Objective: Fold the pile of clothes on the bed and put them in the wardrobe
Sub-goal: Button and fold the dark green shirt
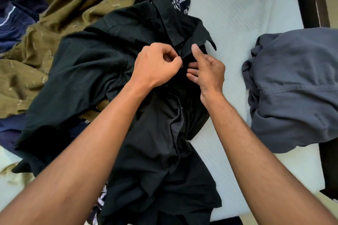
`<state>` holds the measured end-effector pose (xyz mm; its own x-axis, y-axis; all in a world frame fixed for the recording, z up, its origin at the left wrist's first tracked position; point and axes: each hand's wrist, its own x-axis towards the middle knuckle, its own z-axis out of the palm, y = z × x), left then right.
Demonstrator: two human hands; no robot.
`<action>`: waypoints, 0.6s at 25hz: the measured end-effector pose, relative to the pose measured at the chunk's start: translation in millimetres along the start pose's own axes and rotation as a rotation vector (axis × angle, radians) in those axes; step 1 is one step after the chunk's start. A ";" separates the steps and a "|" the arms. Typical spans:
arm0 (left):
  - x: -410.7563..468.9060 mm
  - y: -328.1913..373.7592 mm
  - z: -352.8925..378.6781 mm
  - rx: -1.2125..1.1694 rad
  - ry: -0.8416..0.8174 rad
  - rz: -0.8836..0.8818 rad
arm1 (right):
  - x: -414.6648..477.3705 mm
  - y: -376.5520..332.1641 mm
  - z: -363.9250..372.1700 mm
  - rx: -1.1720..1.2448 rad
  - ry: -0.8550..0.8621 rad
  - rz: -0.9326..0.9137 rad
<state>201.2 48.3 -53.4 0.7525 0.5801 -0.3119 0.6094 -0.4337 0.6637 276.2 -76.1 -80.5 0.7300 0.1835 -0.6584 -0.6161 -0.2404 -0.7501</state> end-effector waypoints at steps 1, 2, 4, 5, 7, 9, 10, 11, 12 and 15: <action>6.3 6.9 -3.8 0.063 0.062 0.098 | 1.6 -6.6 3.7 0.007 0.011 -0.011; 14.2 12.3 -6.9 0.137 0.121 0.226 | 5.6 -11.5 8.6 -0.004 0.015 -0.016; 37.7 19.4 -15.9 0.316 0.132 0.458 | 17.7 -17.9 20.0 -0.087 0.026 -0.035; 52.5 22.0 -20.0 0.399 0.065 0.510 | 23.8 -20.2 24.1 -0.134 0.046 -0.055; 78.6 27.9 -23.9 0.583 -0.179 0.482 | 37.6 -19.8 25.7 -0.132 0.083 -0.075; 95.3 32.7 -21.7 0.845 -0.436 0.368 | 41.3 -17.9 22.3 -0.016 0.095 -0.066; 99.3 33.3 -19.5 0.920 -0.525 0.329 | 39.3 -17.1 18.9 0.014 0.108 -0.084; 100.2 33.9 -18.6 0.910 -0.564 0.319 | 35.9 -16.5 15.0 0.021 0.135 -0.117; 101.1 33.8 -19.6 0.838 -0.553 0.341 | 34.3 -14.0 10.9 0.027 0.170 -0.148; 98.6 29.0 -32.2 0.527 -0.349 0.434 | 31.0 -9.8 0.6 0.037 0.252 -0.202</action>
<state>285.0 115.1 -43.0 0.9335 0.0691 -0.3518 0.2138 -0.8951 0.3913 304.7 -67.4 -93.6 0.8862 -0.0192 -0.4629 -0.4579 -0.1878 -0.8689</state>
